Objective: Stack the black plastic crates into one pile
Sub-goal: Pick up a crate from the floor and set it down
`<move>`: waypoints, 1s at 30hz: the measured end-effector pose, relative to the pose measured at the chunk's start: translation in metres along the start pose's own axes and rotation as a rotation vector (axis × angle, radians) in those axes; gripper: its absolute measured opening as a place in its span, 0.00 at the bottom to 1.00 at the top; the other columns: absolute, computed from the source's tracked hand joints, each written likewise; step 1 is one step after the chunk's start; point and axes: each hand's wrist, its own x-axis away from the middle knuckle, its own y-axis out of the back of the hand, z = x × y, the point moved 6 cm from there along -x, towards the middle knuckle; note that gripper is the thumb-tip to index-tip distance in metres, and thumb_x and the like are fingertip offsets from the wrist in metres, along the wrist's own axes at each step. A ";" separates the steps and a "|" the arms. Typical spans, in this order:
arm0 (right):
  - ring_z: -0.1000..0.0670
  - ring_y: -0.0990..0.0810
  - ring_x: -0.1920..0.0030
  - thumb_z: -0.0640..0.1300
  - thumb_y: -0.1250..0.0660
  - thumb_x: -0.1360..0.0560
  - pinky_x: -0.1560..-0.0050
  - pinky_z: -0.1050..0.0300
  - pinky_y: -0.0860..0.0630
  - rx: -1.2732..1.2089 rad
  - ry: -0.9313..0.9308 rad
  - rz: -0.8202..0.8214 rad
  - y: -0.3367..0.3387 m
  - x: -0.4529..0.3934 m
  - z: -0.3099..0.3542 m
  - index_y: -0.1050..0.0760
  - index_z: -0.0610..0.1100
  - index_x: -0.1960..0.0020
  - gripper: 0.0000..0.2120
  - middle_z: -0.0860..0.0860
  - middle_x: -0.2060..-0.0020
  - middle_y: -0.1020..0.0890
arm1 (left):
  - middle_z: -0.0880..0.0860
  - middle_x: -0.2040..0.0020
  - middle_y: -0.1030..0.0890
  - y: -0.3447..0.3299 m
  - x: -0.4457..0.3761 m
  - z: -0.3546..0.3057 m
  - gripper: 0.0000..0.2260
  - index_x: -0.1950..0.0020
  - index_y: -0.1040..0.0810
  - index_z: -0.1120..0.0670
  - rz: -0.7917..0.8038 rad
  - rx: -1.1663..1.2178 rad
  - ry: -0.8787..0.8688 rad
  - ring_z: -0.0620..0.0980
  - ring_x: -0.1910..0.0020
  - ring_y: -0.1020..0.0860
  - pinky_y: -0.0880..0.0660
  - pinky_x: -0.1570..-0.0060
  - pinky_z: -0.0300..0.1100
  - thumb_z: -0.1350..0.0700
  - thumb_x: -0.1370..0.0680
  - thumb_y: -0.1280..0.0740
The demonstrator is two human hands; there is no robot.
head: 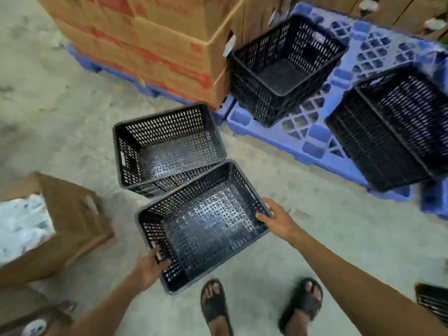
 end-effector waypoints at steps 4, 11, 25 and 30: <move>0.40 0.33 0.29 0.47 0.32 0.23 0.30 0.51 0.34 0.211 -0.072 0.055 -0.036 -0.095 -0.078 0.47 0.47 0.21 0.36 0.39 0.27 0.37 | 0.58 0.42 0.19 -0.014 -0.107 0.053 0.24 0.28 0.35 0.57 -0.181 -0.175 0.061 0.51 0.47 0.22 0.26 0.48 0.43 0.62 0.23 0.32; 0.35 0.29 0.37 0.46 0.33 0.23 0.38 0.38 0.29 0.501 -0.051 -0.178 -0.067 -0.186 -0.162 0.50 0.45 0.22 0.37 0.38 0.34 0.32 | 0.67 0.27 0.41 -0.038 -0.189 0.125 0.51 0.21 0.65 0.48 -0.488 -0.384 0.220 0.69 0.30 0.36 0.36 0.31 0.59 0.48 0.28 0.28; 0.41 0.22 0.54 0.34 0.38 0.23 0.57 0.49 0.22 -0.193 -0.336 -0.616 0.079 -0.135 -0.254 0.32 0.45 0.50 0.07 0.39 0.52 0.21 | 0.61 0.42 0.19 -0.110 -0.180 0.002 0.20 0.34 0.30 0.55 -0.383 -0.241 -0.163 0.62 0.46 0.19 0.23 0.43 0.57 0.64 0.26 0.33; 0.35 0.20 0.48 0.34 0.35 0.24 0.46 0.37 0.22 -0.326 -0.453 -0.751 0.174 -0.087 -0.320 0.31 0.44 0.50 0.08 0.36 0.50 0.21 | 0.53 0.50 0.17 -0.221 -0.175 -0.079 0.14 0.45 0.27 0.50 -0.172 -0.201 -0.320 0.54 0.55 0.19 0.24 0.51 0.45 0.64 0.26 0.31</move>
